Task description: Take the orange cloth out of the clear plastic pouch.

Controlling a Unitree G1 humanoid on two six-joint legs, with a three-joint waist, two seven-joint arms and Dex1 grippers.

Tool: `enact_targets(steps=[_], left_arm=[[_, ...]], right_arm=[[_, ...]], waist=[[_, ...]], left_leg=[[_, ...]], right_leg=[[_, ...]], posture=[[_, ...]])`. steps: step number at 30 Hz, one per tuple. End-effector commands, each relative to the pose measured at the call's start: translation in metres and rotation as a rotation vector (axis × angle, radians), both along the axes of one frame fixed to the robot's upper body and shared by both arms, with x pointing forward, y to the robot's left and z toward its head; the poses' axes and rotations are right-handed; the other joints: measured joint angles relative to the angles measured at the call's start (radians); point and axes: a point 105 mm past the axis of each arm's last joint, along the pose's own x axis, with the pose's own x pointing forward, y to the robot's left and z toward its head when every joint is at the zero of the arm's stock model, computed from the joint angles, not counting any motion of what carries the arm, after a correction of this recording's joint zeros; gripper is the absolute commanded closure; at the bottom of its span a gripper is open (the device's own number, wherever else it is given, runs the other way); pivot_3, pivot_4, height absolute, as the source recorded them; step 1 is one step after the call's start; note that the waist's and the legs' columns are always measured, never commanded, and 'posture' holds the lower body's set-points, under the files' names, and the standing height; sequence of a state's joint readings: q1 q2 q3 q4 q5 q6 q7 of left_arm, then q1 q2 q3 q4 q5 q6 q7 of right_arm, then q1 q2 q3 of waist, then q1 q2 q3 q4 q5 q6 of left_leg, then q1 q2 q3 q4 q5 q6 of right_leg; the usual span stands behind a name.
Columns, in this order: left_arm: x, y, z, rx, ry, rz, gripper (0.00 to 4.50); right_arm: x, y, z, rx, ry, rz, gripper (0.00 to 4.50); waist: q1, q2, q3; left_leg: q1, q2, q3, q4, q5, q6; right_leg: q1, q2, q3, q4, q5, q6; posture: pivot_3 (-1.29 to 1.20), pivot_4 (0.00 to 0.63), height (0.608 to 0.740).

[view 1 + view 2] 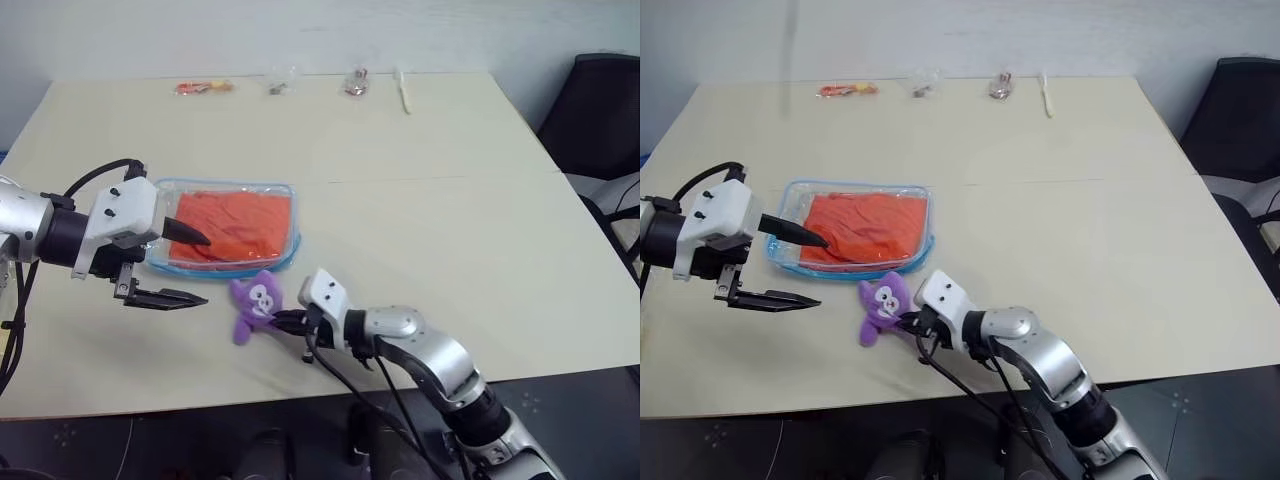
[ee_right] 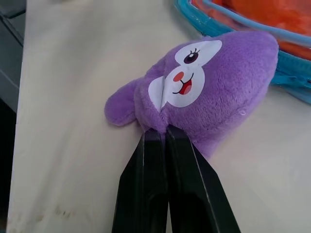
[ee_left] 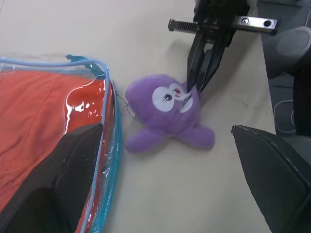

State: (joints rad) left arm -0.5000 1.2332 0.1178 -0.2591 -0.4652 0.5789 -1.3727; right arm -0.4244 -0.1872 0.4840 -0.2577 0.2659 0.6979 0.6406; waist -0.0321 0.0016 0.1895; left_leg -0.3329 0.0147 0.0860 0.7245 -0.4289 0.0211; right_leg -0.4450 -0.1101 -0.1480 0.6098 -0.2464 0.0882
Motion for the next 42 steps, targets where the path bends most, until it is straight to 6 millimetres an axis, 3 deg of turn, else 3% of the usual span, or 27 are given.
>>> enact_targets(steps=[1, 4, 7, 12, 18, 23, 26, 28, 32, 36, 42], left_arm=[[-0.001, 0.004, 0.006, 0.018, -0.035, 0.006, 0.0], [-0.001, 0.003, 0.004, 0.018, -0.042, 0.006, 0.0], [-0.001, 0.004, 0.001, 0.019, -0.043, 0.006, 0.0], [-0.001, 0.004, -0.006, 0.028, -0.044, -0.005, 0.0], [0.002, -0.004, -0.01, 0.007, -0.051, -0.039, 0.0], [0.009, -0.014, -0.012, -0.026, -0.062, -0.065, 0.0], [0.012, -0.022, -0.016, -0.042, -0.07, -0.074, 0.0], [0.01, -0.026, -0.018, -0.047, -0.07, -0.081, 0.0], [0.009, -0.021, -0.018, -0.058, -0.06, -0.044, 0.0], [0.012, -0.008, -0.001, -0.105, -0.061, 0.053, 0.0], [0.011, 0.009, 0.014, -0.09, -0.09, 0.122, 0.0]], right_arm=[[0.0, 0.009, -0.003, -0.018, -0.004, 0.004, 4.45], [0.002, 0.009, -0.006, -0.023, -0.003, -0.008, 4.45], [0.005, 0.005, -0.005, -0.002, 0.035, -0.039, 3.78], [0.0, 0.004, 0.004, 0.019, 0.022, -0.026, 2.08], [-0.011, -0.005, 0.041, 0.105, 0.003, 0.005, 0.04], [-0.02, -0.02, 0.077, 0.157, -0.021, 0.046, 0.04], [-0.009, -0.04, 0.091, 0.085, -0.128, 0.019, 0.04], [0.001, -0.051, 0.096, 0.027, -0.214, -0.006, 0.04], [0.046, -0.067, 0.085, -0.24, -0.577, -0.046, 0.04], [0.071, -0.052, 0.076, -0.26, -0.752, -0.023, 0.04], [0.083, -0.026, 0.063, -0.254, -0.855, 0.049, 0.04]], waist=[[-0.001, 0.0, 0.0], [0.0, 0.0, 0.0], [0.0, 0.0, 0.0], [0.0, 0.0, 0.0], [0.004, 0.0, 0.0], [0.004, 0.0, 0.0], [0.005, 0.0, 0.0], [0.005, 0.0, 0.0], [-0.001, 0.0, 0.0], [-0.011, 0.0, 0.0], [-0.026, 0.001, 0.0]], left_leg=[[0.0, 0.0, 0.0, 0.0, 0.0, 0.0], [0.0, 0.0, 0.0, 0.0, 0.0, 0.0], [0.0, 0.0, 0.0, -0.001, 0.0, 0.0], [0.0, 0.0, 0.0, -0.001, 0.0, -0.001], [0.0, 0.0, 0.0, -0.001, 0.0, -0.001], [0.0, 0.0, -0.001, -0.001, 0.0, -0.001], [0.0, 0.0, -0.001, -0.001, 0.0, -0.001], [-0.001, -0.001, 0.0, -0.001, 0.0, -0.001], [0.0, 0.0, 0.001, -0.003, 0.0, -0.001], [0.002, 0.001, 0.003, -0.005, 0.001, -0.001], [0.0, 0.001, 0.001, -0.005, 0.001, -0.002]], right_leg=[[0.0, 0.0, 0.0, 0.0, 0.0, 0.0], [0.0, 0.0, 0.0, 0.0, 0.0, 0.0], [0.0, 0.0, 0.0, 0.0, 0.0, 0.0], [0.0, 0.0, 0.0, 0.0, 0.0, -0.001], [0.0, 0.0, 0.0, 0.0, 0.0, -0.001], [-0.001, 0.0, 0.0, 0.0, 0.0, -0.001], [-0.001, 0.0, 0.0, 0.0, 0.0, -0.001], [-0.001, -0.001, 0.0, 0.0, 0.0, -0.001], [-0.002, 0.0, 0.001, -0.001, 0.0, -0.001], [-0.002, 0.0, 0.001, 0.0, -0.001, -0.001], [-0.003, 0.0, 0.0, 0.0, -0.001, -0.001]], posture=[[0.0, 0.15, 0.74], [0.0, 0.15, 0.74], [0.0, 0.15, 0.74], [0.0, 0.15, 0.74], [0.0, 0.15, 0.74], [0.0, 0.15, 0.74], [0.0, 0.15, 0.74], [0.0, 0.15, 0.74], [0.0, 0.15, 0.74], [0.0, 0.15, 0.74], [0.0, 0.15, 0.74]])
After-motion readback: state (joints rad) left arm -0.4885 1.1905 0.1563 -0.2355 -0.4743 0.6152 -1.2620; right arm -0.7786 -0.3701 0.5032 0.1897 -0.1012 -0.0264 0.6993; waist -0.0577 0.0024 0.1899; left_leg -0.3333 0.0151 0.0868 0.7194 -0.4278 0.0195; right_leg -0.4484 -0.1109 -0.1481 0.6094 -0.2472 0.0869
